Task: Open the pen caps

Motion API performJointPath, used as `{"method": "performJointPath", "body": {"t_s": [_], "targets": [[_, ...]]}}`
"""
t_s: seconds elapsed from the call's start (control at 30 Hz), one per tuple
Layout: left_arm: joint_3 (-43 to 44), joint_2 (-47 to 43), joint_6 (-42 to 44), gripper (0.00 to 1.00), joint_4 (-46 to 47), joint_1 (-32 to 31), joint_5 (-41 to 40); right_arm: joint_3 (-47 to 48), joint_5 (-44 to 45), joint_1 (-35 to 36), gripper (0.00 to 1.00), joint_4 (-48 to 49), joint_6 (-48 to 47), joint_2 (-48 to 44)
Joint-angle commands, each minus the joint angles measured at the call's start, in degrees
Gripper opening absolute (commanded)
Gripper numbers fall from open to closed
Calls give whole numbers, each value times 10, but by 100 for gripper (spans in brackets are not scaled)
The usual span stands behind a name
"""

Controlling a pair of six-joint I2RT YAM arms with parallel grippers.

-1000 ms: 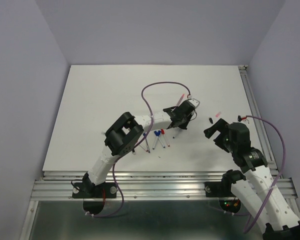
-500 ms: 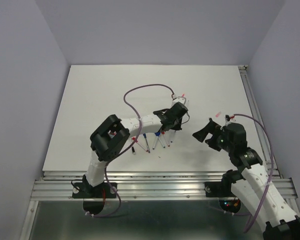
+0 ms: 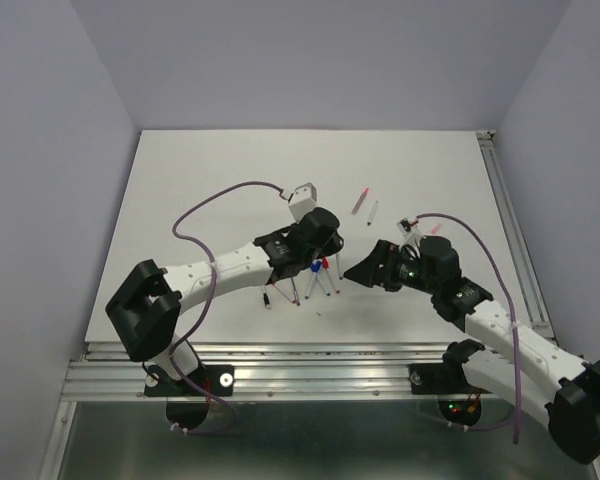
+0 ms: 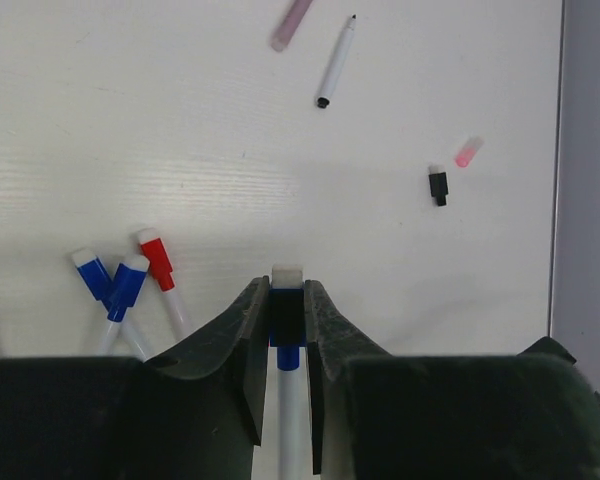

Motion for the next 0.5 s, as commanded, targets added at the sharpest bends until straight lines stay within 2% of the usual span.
{"method": "performJointPath", "body": {"t_s": [0.0, 0.2, 0.27, 0.33, 0.37, 0.43, 0.47], "targets": [[-16, -30, -45, 0, 12, -4, -22, 69, 50, 78, 100, 87, -15, 81], [-37, -50, -54, 0, 14, -4, -25, 104, 80, 101, 100, 134, -15, 170], [-41, -53, -56, 0, 15, -4, -25, 107, 74, 101, 94, 152, -11, 183], [-44, -58, -60, 0, 18, -4, -21, 116, 73, 102, 86, 162, -9, 197], [-47, -61, -61, 0, 20, -4, -21, 122, 75, 103, 76, 163, -8, 209], [-50, -64, -61, 0, 25, -4, -21, 124, 80, 104, 68, 171, -8, 218], [-52, -67, -62, 0, 25, -4, -22, 122, 81, 104, 60, 178, -5, 219]]}}
